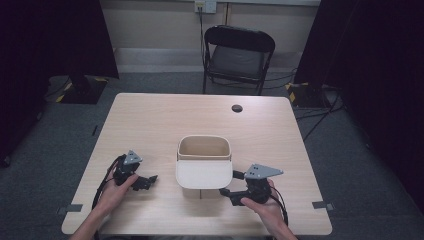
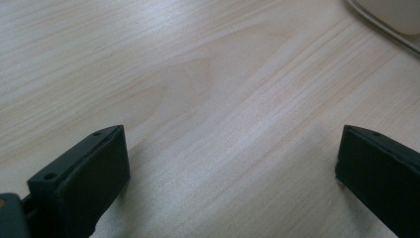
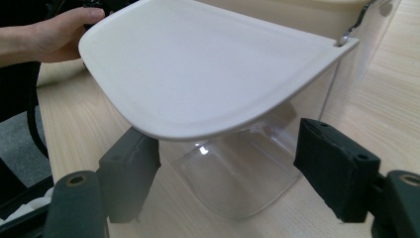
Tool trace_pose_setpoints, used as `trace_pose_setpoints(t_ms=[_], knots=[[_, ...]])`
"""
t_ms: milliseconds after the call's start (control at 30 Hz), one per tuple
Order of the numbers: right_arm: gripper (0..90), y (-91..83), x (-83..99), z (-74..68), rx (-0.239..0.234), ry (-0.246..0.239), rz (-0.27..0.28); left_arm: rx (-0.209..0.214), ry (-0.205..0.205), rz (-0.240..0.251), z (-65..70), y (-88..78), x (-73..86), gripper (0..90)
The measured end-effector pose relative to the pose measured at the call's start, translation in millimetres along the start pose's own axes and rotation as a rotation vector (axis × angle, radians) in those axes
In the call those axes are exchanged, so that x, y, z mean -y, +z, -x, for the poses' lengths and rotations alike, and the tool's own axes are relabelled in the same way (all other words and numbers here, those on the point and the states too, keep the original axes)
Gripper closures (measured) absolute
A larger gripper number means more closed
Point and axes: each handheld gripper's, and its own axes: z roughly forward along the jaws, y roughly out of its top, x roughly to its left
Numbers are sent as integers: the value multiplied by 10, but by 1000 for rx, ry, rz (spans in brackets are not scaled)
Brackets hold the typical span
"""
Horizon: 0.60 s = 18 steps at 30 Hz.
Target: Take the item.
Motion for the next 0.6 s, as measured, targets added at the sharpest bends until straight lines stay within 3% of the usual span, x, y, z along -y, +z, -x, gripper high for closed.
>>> trace_pose_setpoints(t_ms=[600], knots=[[262,-35,-62,-6,2,-9,24,0,0,0,0,-1,0,0]])
